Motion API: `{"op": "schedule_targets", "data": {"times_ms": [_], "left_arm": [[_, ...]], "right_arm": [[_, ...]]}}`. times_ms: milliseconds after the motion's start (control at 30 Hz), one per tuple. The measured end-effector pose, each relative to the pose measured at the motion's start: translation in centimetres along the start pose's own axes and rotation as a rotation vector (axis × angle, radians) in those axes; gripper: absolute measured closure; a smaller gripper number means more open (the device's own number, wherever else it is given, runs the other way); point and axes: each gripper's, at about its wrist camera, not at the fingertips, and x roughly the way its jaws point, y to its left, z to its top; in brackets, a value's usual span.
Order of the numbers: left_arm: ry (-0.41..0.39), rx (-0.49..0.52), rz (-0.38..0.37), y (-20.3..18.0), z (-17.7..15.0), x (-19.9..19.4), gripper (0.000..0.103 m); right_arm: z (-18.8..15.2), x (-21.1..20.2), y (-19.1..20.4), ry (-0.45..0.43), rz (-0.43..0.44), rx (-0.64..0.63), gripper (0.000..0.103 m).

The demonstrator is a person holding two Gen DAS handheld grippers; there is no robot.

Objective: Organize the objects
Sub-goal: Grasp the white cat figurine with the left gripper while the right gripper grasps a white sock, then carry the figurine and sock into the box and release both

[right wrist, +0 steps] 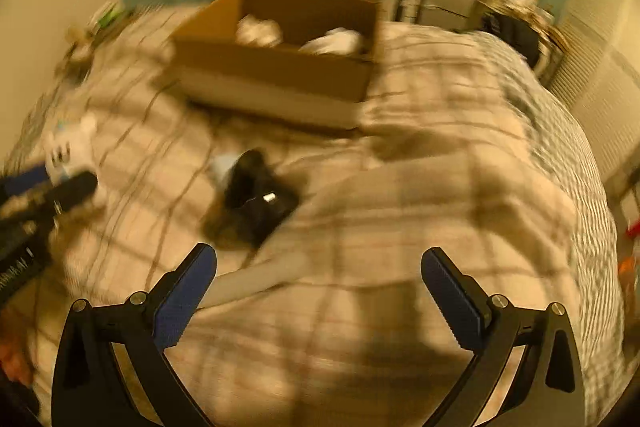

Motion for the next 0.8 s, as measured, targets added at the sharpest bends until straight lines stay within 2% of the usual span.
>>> {"op": "schedule_targets", "data": {"times_ms": [67, 133, 200, 300, 333, 400, 433, 633, 800], "left_arm": [[0.005, -0.011, -0.004, 0.3, 0.1, 0.2, 0.048], [0.003, -0.008, -0.001, 0.3, 0.0, 0.4, 0.048], [0.009, -0.006, -0.006, 0.2, -0.1, 0.7, 0.048], [0.011, -0.011, -0.009, 0.3, -0.3, 0.7, 0.048], [0.010, -0.014, -0.012, 0.3, -0.4, 0.7, 0.048], [0.009, -0.017, -0.017, 0.4, -0.5, 0.6, 0.048], [0.010, -0.022, -0.022, 0.5, -0.5, 0.7, 0.048], [0.011, -0.033, -0.032, 0.4, -0.7, 0.1, 0.048], [0.014, -0.028, -0.034, 0.2, -0.8, -0.8, 0.048]], "right_arm": [[0.0, 2.2, 1.4, 0.067, 0.028, -0.039, 0.001], [-0.3, 3.9, 2.1, 0.121, 0.017, -0.067, 0.001], [-0.2, 4.3, 2.2, 0.126, 0.029, -0.069, 0.006], [-0.3, 4.3, 2.5, 0.124, 0.072, -0.080, 0.037], [-0.4, 4.3, 2.7, 0.125, 0.065, -0.088, 0.054], [-0.5, 4.0, 2.6, 0.108, 0.034, -0.081, 0.068], [-0.6, 3.6, 2.3, 0.091, 0.035, -0.066, 0.080], [-0.4, -0.5, 0.8, -0.064, 0.052, 0.001, 0.084], [0.3, -3.9, -0.1, -0.155, 0.079, 0.024, 0.084]]}}
